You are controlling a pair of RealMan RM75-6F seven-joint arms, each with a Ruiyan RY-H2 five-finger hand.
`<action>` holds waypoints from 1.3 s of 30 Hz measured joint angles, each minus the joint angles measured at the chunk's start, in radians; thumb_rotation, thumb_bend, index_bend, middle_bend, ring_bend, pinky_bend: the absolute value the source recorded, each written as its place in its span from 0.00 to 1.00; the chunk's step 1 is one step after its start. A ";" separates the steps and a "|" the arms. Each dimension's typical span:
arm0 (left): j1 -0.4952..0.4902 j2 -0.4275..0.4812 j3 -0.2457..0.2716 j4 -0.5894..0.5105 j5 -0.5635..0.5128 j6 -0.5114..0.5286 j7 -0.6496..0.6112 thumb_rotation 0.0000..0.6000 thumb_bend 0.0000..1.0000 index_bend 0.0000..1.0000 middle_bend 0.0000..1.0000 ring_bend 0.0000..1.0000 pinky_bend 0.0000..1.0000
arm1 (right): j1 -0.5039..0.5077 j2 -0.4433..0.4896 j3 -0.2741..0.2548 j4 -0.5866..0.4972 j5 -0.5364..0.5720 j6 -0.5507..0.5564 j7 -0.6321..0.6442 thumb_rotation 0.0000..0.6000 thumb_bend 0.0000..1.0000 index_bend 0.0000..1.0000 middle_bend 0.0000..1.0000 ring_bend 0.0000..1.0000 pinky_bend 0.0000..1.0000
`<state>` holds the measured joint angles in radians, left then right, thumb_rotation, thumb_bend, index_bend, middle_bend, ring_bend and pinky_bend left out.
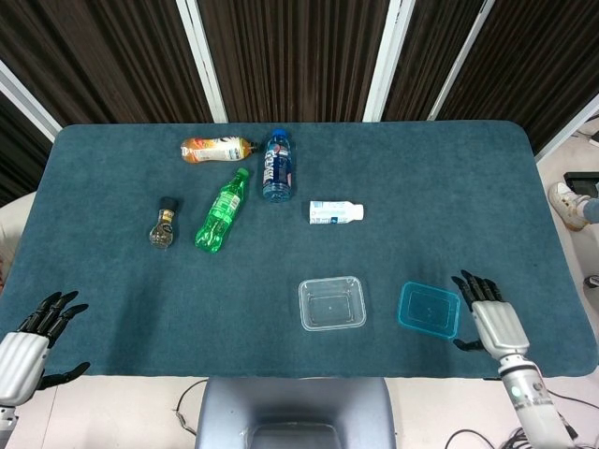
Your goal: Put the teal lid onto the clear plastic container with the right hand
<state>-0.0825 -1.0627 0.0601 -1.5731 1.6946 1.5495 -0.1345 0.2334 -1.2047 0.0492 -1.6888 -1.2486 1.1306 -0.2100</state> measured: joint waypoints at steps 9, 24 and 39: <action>-0.002 0.001 0.002 -0.003 0.000 -0.006 0.007 1.00 0.45 0.21 0.09 0.05 0.26 | 0.091 -0.046 0.039 0.068 0.099 -0.157 0.061 1.00 0.21 0.00 0.00 0.00 0.11; -0.001 0.005 0.005 -0.003 0.005 -0.005 -0.002 1.00 0.45 0.21 0.09 0.05 0.26 | 0.146 -0.091 0.030 0.127 0.177 -0.239 0.055 1.00 0.21 0.00 0.00 0.00 0.11; 0.000 0.005 0.003 -0.001 0.004 -0.002 -0.006 1.00 0.44 0.21 0.09 0.05 0.26 | 0.194 -0.140 0.009 0.170 0.229 -0.285 0.008 1.00 0.22 0.00 0.00 0.01 0.12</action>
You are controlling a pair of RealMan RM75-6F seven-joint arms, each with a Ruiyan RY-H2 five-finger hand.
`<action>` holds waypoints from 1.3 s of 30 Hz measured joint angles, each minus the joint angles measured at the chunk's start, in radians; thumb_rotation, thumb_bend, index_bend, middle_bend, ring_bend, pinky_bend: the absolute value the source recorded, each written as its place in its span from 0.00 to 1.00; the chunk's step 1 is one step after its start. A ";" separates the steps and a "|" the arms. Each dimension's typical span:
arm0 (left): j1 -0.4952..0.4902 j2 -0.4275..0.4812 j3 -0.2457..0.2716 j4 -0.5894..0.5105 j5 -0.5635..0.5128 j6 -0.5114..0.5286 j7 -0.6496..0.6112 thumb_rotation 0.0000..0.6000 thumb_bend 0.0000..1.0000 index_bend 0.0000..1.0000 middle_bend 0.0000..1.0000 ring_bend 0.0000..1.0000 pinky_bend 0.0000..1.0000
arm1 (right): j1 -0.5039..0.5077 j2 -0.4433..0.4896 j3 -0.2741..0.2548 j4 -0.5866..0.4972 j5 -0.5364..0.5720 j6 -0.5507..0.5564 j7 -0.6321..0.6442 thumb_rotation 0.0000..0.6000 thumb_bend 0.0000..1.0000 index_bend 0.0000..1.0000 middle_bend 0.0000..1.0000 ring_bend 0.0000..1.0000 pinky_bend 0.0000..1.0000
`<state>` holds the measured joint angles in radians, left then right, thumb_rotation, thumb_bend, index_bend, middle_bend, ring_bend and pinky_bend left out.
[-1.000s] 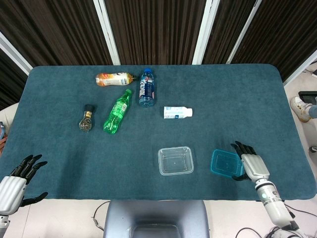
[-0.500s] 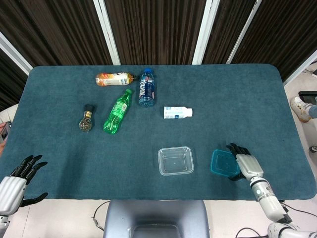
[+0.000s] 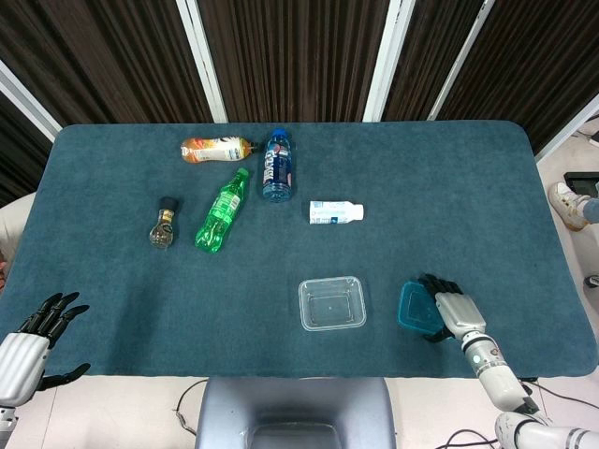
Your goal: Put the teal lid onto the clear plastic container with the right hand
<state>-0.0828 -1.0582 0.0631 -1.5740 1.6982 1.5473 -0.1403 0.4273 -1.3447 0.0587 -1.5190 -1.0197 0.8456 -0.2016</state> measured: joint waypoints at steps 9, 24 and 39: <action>-0.001 0.000 0.000 0.000 -0.002 -0.004 -0.001 1.00 0.45 0.21 0.09 0.05 0.26 | 0.002 -0.016 -0.005 0.018 -0.004 0.008 0.016 1.00 0.43 0.00 0.16 0.24 0.32; -0.002 0.001 -0.001 -0.001 -0.004 -0.006 -0.001 1.00 0.45 0.21 0.09 0.05 0.26 | -0.021 -0.049 0.000 0.059 -0.081 0.061 0.113 1.00 0.78 0.32 0.43 0.57 0.68; -0.002 0.000 0.000 0.000 -0.002 -0.004 -0.001 1.00 0.45 0.21 0.09 0.05 0.26 | -0.106 0.008 -0.031 -0.021 -0.362 0.312 0.233 1.00 0.81 0.43 0.49 0.62 0.73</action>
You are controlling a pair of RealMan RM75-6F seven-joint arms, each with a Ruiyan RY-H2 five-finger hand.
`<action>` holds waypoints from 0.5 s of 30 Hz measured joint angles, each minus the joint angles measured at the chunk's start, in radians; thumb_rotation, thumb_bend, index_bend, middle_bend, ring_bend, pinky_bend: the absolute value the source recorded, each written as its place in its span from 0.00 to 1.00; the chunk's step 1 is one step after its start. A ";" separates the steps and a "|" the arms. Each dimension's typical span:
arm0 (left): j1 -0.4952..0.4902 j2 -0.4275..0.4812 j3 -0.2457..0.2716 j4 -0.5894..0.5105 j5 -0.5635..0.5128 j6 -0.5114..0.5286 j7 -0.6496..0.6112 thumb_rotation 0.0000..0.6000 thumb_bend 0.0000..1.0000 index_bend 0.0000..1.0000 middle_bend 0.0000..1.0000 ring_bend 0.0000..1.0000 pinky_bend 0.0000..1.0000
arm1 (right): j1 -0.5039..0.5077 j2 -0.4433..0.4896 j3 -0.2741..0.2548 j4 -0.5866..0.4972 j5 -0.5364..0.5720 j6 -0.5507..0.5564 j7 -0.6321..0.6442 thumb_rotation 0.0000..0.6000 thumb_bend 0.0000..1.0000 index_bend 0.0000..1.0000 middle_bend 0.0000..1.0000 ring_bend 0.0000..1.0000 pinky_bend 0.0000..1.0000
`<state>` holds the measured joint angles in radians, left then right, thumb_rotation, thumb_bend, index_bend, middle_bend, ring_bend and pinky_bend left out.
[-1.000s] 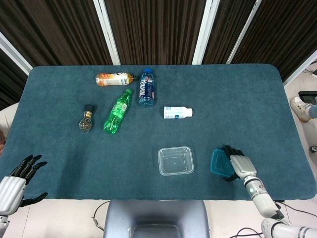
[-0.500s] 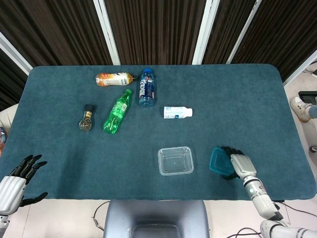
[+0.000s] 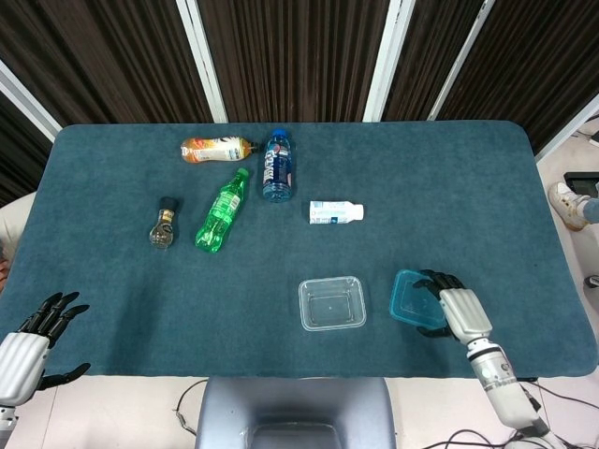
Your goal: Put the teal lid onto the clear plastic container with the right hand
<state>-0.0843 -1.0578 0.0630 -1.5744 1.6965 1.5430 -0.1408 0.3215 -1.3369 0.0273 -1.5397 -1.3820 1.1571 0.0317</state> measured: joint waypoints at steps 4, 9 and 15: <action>0.000 0.000 0.000 0.000 0.000 0.001 0.000 1.00 0.45 0.21 0.09 0.05 0.26 | -0.004 0.017 -0.010 -0.020 -0.036 0.017 0.018 1.00 0.81 0.44 0.50 0.62 0.73; 0.001 0.000 -0.001 -0.002 -0.004 0.000 0.002 1.00 0.44 0.21 0.09 0.05 0.26 | 0.017 0.046 -0.016 -0.065 -0.133 0.027 0.029 1.00 0.81 0.44 0.50 0.62 0.72; 0.002 0.000 -0.002 -0.005 -0.008 -0.002 0.007 1.00 0.45 0.21 0.09 0.05 0.26 | 0.090 0.047 -0.009 -0.091 -0.165 -0.052 0.033 1.00 0.81 0.44 0.50 0.62 0.71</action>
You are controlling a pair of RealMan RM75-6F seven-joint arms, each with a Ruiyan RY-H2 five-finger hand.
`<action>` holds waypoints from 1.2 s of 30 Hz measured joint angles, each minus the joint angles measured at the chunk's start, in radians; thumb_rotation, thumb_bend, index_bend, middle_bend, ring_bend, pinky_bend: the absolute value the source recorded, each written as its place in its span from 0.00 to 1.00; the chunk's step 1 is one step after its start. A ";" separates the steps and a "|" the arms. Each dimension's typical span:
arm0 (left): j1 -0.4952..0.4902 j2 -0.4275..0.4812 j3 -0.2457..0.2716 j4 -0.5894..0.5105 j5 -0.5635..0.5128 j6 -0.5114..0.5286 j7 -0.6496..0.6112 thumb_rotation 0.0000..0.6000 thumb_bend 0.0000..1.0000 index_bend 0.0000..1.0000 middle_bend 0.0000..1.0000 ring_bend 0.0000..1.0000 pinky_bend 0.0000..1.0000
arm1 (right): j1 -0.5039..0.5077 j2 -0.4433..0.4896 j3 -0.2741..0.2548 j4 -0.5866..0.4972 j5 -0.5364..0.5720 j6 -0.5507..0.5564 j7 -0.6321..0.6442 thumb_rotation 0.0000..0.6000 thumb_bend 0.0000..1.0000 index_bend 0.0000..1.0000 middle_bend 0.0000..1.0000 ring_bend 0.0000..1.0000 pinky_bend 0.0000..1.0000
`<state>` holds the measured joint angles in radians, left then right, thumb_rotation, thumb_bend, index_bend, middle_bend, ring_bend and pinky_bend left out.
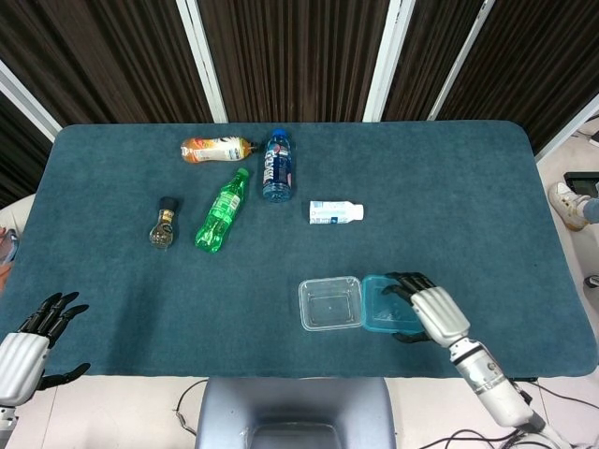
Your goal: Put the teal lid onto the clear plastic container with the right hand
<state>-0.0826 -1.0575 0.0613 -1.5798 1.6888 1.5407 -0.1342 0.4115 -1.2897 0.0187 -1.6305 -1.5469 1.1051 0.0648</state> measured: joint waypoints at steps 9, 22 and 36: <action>0.000 0.000 -0.001 0.001 0.000 0.001 0.000 1.00 0.44 0.21 0.09 0.05 0.26 | 0.118 -0.062 0.018 0.055 -0.023 -0.125 0.047 1.00 0.81 0.43 0.50 0.60 0.69; 0.001 0.001 -0.002 0.002 -0.001 0.002 -0.006 1.00 0.44 0.21 0.08 0.05 0.26 | 0.185 -0.150 0.036 0.117 0.001 -0.173 0.053 1.00 0.81 0.43 0.50 0.59 0.67; 0.000 0.002 -0.001 0.002 0.000 -0.001 -0.006 1.00 0.44 0.21 0.08 0.05 0.26 | 0.213 -0.175 0.034 0.138 0.029 -0.190 0.060 1.00 0.76 0.35 0.48 0.47 0.61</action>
<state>-0.0827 -1.0560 0.0606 -1.5780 1.6887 1.5402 -0.1401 0.6242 -1.4652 0.0526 -1.4929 -1.5176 0.9155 0.1252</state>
